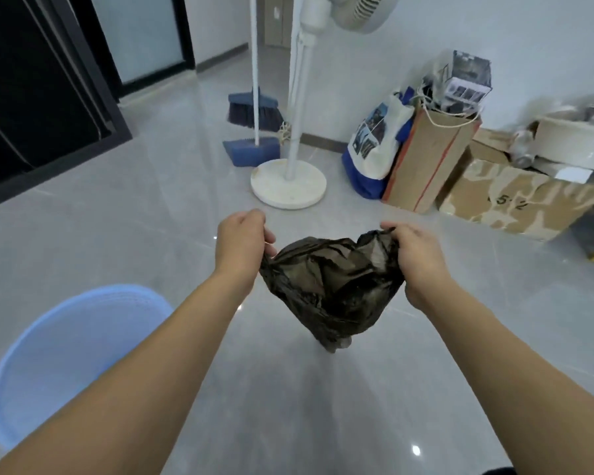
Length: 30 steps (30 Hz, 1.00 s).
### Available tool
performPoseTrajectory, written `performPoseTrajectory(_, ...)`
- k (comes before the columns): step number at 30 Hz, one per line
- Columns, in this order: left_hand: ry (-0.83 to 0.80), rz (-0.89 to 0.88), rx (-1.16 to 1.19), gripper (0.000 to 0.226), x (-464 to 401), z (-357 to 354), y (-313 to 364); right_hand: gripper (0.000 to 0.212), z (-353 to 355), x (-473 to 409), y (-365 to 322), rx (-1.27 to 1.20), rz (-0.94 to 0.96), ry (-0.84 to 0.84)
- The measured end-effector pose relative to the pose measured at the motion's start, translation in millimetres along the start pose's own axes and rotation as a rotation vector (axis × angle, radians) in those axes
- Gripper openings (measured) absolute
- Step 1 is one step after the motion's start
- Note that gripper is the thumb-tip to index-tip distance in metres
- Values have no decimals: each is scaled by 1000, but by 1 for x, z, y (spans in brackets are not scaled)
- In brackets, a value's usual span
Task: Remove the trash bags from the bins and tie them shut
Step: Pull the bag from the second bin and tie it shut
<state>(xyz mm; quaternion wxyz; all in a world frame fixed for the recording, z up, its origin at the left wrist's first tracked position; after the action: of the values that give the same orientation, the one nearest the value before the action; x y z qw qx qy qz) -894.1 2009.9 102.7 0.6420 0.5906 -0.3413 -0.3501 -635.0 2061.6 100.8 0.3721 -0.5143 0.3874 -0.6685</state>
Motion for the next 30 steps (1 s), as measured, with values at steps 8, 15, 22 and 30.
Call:
performPoseTrajectory(8, 193, -224, -450, 32, -30, 45, -31, 37, 5, -6, 2, 679, 323, 227)
performPoseTrajectory(15, 279, -731, -953, 11, -27, 55, 6, 33, -9, 7, -21, 497, 486, 351)
performPoseTrajectory(22, -647, -951, -1084, 106, 12, -37, -29, 27, -24, 7, -10, 420, 509, 145)
performPoseTrajectory(30, -701, -728, -1265, 103, -18, -48, -80, 27, -20, 18, -13, 432, 571, -10)
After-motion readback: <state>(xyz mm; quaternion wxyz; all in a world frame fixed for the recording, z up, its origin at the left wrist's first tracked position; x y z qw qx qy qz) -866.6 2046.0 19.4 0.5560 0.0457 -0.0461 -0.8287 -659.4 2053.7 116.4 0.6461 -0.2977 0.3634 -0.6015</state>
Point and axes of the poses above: each hand's wrist, its own x-axis away from the middle knuckle, its own z-axis out of the back of the hand, y = z × x, the point moved 6 cm from there along -x, towards the middle knuckle, and after that the axes turned 12 degrees about -z, right-handed, at the moved point
